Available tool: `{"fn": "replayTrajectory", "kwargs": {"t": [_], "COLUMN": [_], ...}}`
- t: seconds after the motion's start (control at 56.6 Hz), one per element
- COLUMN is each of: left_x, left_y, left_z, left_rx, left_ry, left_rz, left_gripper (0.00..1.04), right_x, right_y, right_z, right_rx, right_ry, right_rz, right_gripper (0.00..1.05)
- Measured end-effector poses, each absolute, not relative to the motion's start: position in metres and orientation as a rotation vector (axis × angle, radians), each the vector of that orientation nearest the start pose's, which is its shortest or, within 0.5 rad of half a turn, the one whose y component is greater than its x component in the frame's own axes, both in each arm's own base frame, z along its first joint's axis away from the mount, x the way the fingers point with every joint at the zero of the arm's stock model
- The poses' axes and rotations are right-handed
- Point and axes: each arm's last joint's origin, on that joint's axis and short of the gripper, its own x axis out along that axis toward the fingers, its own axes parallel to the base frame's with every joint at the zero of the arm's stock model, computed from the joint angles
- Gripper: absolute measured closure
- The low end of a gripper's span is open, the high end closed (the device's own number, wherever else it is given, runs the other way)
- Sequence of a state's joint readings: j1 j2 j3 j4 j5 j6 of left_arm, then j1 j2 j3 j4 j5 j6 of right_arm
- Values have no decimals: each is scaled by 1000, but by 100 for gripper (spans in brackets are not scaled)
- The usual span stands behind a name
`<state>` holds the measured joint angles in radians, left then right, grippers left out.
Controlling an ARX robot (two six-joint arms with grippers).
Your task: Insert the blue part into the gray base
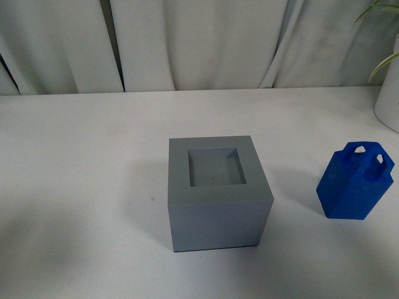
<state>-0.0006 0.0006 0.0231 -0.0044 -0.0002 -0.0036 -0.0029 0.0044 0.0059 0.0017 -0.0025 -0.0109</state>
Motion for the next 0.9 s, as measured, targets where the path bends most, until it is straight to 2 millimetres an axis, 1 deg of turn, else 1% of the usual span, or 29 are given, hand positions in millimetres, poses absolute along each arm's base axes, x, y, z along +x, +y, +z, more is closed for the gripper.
{"fn": "replayTrajectory", "kwargs": {"t": [0.901], "left_x": [96], "left_y": [0], "left_z": [171], "left_rx": [-4], "left_ry": [-18], "left_rz": [0], "left_gripper": [6], "right_x": [98], "right_y": [0], "right_z": [165], "right_rx": [-11], "right_ry": [-3], "right_rz": [0], "right_gripper": [7]}}
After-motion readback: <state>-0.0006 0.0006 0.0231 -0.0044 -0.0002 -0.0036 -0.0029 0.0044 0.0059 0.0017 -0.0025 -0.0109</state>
